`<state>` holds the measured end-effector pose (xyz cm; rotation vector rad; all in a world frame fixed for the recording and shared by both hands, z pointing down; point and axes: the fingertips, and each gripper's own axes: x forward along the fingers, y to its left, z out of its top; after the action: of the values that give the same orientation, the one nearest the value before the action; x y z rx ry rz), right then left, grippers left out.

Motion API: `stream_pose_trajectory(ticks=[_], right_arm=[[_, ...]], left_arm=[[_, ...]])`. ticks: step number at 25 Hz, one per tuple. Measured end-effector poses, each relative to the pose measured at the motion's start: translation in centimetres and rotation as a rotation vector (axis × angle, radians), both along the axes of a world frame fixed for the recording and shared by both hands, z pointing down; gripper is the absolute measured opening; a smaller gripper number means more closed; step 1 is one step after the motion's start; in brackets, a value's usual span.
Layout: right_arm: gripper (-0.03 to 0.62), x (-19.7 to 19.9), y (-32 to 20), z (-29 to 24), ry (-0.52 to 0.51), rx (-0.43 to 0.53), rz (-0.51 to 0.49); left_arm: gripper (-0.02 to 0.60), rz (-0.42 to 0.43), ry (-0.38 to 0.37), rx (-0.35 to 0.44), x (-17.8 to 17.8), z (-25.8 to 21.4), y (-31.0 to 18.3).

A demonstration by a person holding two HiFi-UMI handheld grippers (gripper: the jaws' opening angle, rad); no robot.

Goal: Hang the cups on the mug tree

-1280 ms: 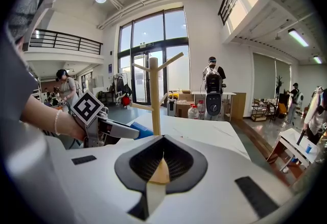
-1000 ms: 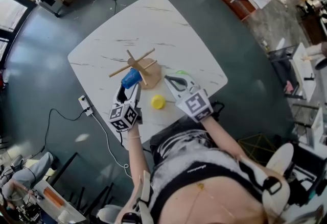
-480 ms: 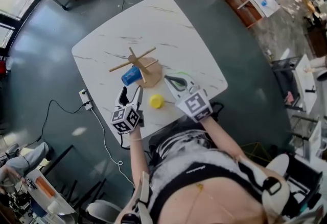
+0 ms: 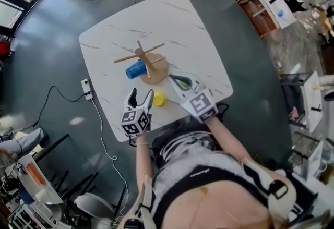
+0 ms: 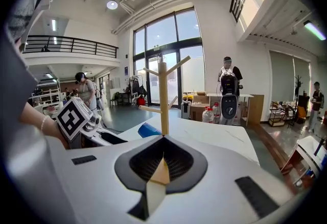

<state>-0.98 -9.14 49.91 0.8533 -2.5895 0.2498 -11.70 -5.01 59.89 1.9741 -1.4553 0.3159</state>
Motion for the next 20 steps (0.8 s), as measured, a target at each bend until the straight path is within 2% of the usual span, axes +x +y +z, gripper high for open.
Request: stream_pose_trajectory(ticks=[6,10,18,20], right_arm=[[0.005,0.2,0.3,0.4,0.007,-0.015,-0.043],[0.005,0.4,0.3,0.3,0.010,-0.012,-0.060],[0.005,1.2,0.3,0.1,-0.004,-0.006,-0.079],[0.005,1.4,0.3,0.0,-0.003,-0.004,-0.080]], left_arm=[[0.345,0.095,-0.125,-0.026,2.7,0.6,1.8],[0.345,0.168,-0.142,-0.072,4.9,1.6,3.2],[0.344,0.262,-0.255,-0.171,7.0,4.5,5.0],[0.308,0.268,-0.277,-0.195,7.1,5.2,5.0]])
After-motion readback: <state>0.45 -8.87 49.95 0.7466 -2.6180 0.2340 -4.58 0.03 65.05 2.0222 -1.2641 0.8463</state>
